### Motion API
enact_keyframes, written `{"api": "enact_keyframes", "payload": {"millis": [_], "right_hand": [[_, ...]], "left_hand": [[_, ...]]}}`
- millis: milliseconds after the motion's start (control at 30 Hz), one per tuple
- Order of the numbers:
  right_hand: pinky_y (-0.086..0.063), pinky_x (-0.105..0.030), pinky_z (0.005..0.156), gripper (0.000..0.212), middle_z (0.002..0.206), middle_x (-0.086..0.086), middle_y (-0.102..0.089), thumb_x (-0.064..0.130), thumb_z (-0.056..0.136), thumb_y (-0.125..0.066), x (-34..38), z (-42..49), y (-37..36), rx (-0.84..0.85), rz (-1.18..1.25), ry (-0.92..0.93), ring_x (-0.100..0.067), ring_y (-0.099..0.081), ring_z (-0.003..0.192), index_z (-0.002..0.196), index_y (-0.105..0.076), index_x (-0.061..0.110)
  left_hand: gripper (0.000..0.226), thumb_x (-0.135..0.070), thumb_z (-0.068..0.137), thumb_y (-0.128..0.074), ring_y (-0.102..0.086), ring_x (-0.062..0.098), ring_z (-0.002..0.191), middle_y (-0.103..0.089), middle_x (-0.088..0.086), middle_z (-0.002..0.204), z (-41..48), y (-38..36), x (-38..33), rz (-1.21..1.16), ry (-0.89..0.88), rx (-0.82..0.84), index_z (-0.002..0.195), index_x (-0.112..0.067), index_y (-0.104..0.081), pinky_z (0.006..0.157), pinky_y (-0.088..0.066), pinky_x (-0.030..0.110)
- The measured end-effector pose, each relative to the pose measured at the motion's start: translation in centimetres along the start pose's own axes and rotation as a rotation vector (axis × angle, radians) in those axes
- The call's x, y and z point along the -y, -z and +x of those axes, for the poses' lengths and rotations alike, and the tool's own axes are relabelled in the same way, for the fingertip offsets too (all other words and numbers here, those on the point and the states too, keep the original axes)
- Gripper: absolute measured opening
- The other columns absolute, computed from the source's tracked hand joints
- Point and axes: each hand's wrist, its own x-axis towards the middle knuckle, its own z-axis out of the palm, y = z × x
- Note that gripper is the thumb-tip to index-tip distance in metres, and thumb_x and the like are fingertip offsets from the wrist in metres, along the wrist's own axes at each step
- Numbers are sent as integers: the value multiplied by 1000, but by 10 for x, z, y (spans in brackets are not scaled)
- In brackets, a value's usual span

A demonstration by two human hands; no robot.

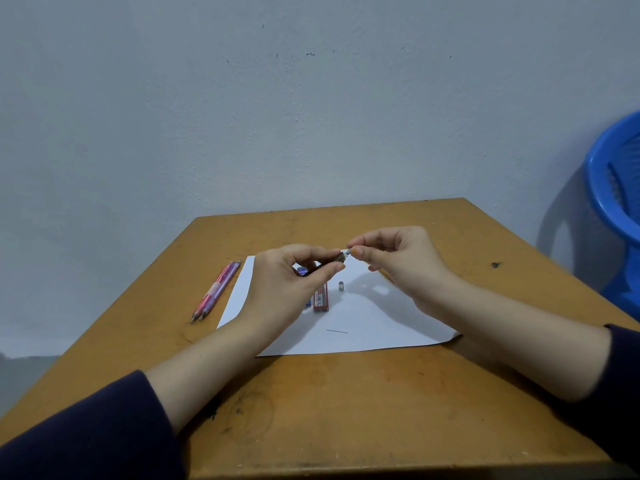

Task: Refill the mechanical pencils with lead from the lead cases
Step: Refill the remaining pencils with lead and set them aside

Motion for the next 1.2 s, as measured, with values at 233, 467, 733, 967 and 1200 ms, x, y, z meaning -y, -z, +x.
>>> {"api": "enact_keyframes", "payload": {"millis": [233, 467, 733, 967, 1200], "right_hand": [[-46, -17, 63, 19, 70, 10, -70, 10, 81, -72, -1, 0, -1, 10, 8, 13, 0, -59, 67, 72, -72, 26], [-48, -18, 62, 14, 72, 6, -71, 8, 78, -74, 0, -2, -2, 35, 44, 14, -3, -61, 71, 72, -72, 21], [-48, -18, 61, 12, 68, 10, -71, 7, 77, -74, -4, -1, -1, 63, 74, -29, 0, -62, 69, 75, -72, 18], [-47, -17, 60, 11, 74, 4, -71, 8, 76, -75, -9, 4, 2, 65, 35, -2, -3, -62, 72, 78, -72, 18], [-41, -11, 79, 30, 76, 17, -67, 22, 74, -80, -19, 17, 14, 157, -484, 102, -1, -59, 85, 100, -69, 32]], "left_hand": [[16, -13, 75, -79, -59, 1, 68, -72, -18, 79, 0, 1, -2, 14, -28, -12, 86, -25, -76, 59, -42, 10], [19, -12, 75, -80, -61, 6, 69, -72, -18, 81, 0, 1, -2, -11, -37, -24, 86, -26, -75, 58, -42, 11], [17, -10, 75, -79, -61, 3, 69, -72, -13, 79, 0, 1, 2, 15, -98, -12, 88, -20, -76, 58, -40, 9], [16, -11, 74, -79, -61, 3, 69, -71, -13, 79, 1, 2, 5, 38, -111, -3, 88, -18, -77, 58, -41, 9], [19, -11, 76, -78, -61, 4, 70, -69, -21, 81, 3, 2, 5, 93, -151, -39, 91, -22, -75, 58, -42, 9]]}}
